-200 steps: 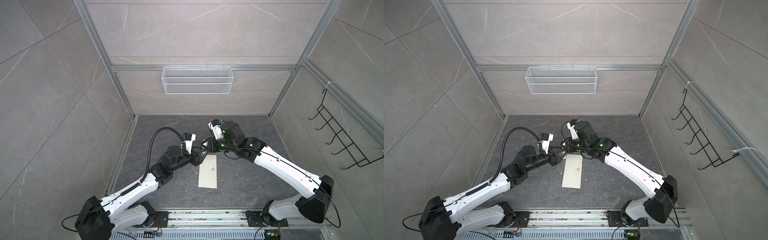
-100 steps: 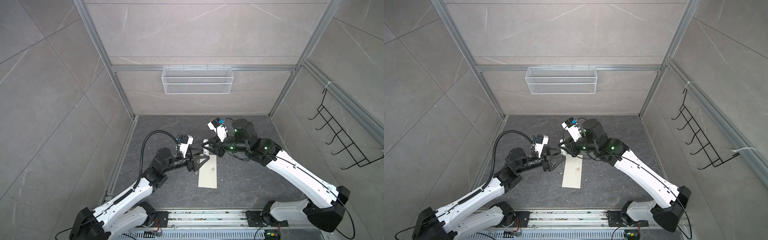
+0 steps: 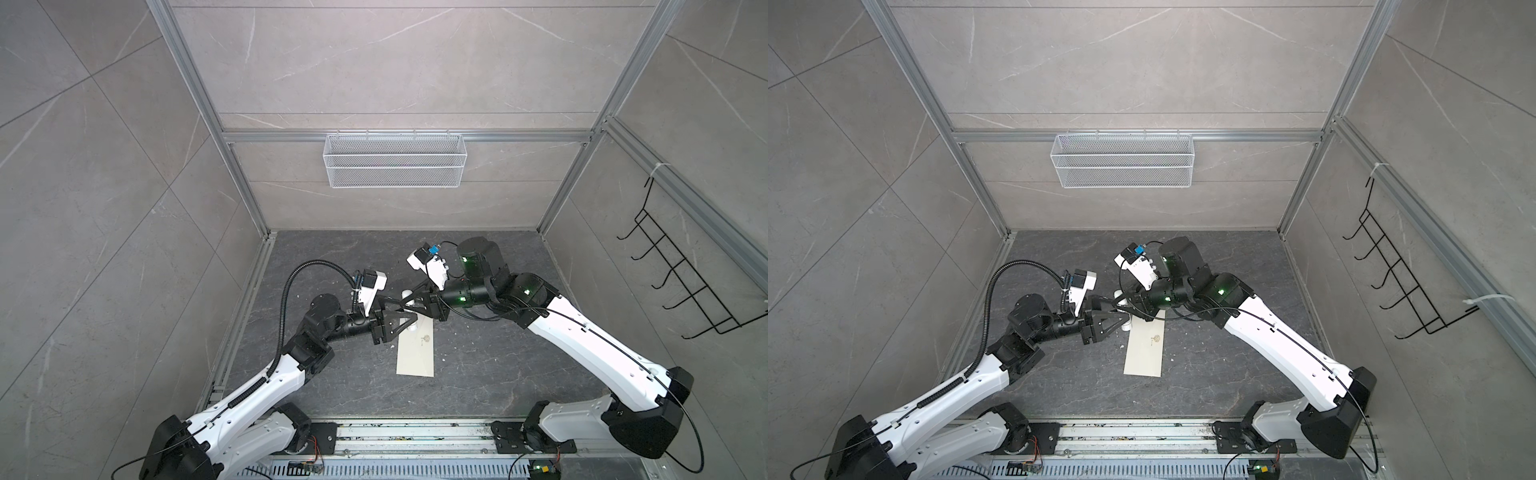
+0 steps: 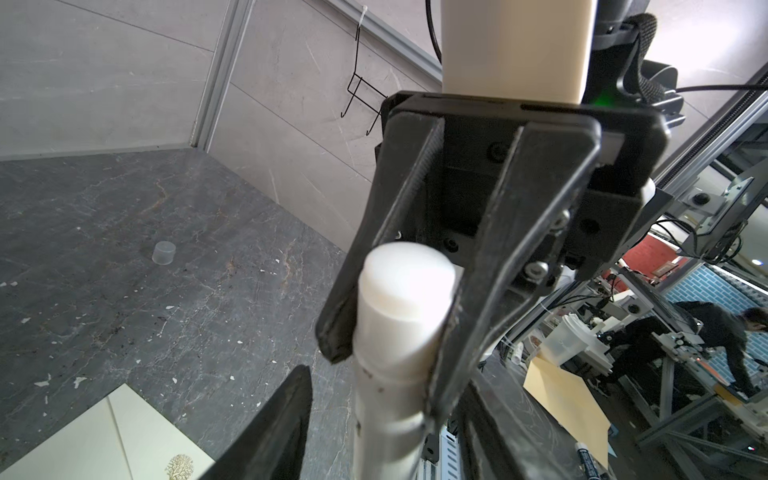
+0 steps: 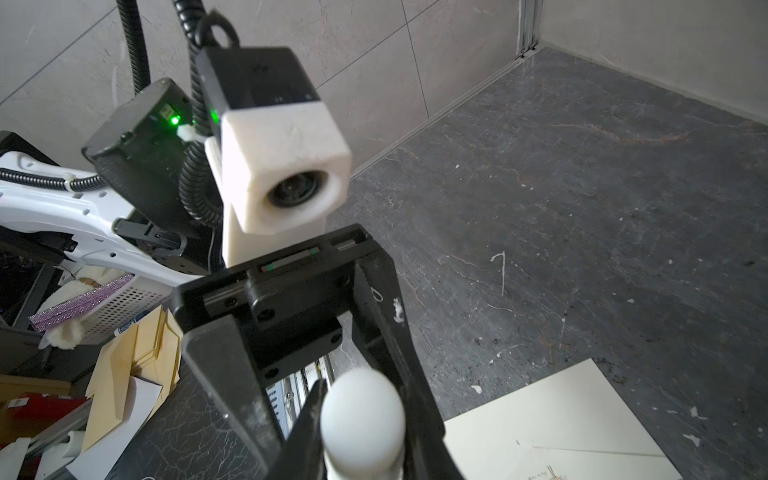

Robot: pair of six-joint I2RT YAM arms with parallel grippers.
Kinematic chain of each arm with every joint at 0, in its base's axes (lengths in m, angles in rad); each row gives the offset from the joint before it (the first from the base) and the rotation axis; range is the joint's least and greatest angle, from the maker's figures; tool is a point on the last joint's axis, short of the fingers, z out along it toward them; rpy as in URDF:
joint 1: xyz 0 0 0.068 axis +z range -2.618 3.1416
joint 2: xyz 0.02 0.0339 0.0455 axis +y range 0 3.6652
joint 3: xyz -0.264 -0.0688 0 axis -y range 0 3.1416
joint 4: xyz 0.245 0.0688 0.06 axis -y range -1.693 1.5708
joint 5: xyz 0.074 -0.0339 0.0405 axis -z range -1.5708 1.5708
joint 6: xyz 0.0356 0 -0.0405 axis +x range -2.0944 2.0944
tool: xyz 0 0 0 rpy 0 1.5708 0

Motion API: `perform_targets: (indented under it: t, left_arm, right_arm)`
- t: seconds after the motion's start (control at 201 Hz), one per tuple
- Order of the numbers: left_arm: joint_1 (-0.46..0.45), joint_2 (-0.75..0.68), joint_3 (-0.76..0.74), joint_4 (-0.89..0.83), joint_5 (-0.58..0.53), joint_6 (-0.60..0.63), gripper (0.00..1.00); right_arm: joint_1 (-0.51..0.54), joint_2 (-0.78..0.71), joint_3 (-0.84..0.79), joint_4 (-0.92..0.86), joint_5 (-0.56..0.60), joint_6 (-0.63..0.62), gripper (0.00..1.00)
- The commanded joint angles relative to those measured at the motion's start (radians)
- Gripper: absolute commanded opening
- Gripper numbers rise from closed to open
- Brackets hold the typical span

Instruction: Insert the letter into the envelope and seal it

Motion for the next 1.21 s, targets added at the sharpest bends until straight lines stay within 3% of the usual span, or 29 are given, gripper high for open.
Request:
perform_targets:
  t: [0.0, 0.294, 0.493, 0.583, 0.707, 0.847, 1.2]
  left_arm:
    - [0.005, 0.011, 0.054, 0.020, 0.055, 0.002, 0.50]
    - [0.006, 0.032, 0.072, 0.001, 0.050, 0.002, 0.41]
    - [0.006, 0.038, 0.073, -0.004, 0.020, -0.004, 0.12]
    - [0.005, 0.031, 0.072, -0.026, -0.022, -0.003, 0.00]
    - [0.006, 0.011, 0.066, -0.072, -0.113, 0.009, 0.00]
    - [0.005, -0.011, 0.060, -0.108, -0.196, 0.020, 0.00]
    - [0.005, -0.023, 0.055, -0.117, -0.271, 0.029, 0.00]
  right_arm:
    - [0.005, 0.001, 0.045, -0.031, -0.026, -0.030, 0.00]
    - [0.005, 0.016, 0.058, -0.035, -0.026, -0.032, 0.00]
    - [0.004, 0.018, 0.062, -0.028, -0.012, -0.021, 0.00]
    - [0.005, 0.013, 0.069, -0.026, 0.012, -0.011, 0.21]
    - [0.005, -0.016, 0.075, -0.028, 0.107, 0.014, 0.48]
    - [0.005, -0.083, 0.073, -0.051, 0.227, 0.034, 0.98]
    - [0.005, -0.218, 0.042, -0.174, 0.559, 0.044, 0.99]
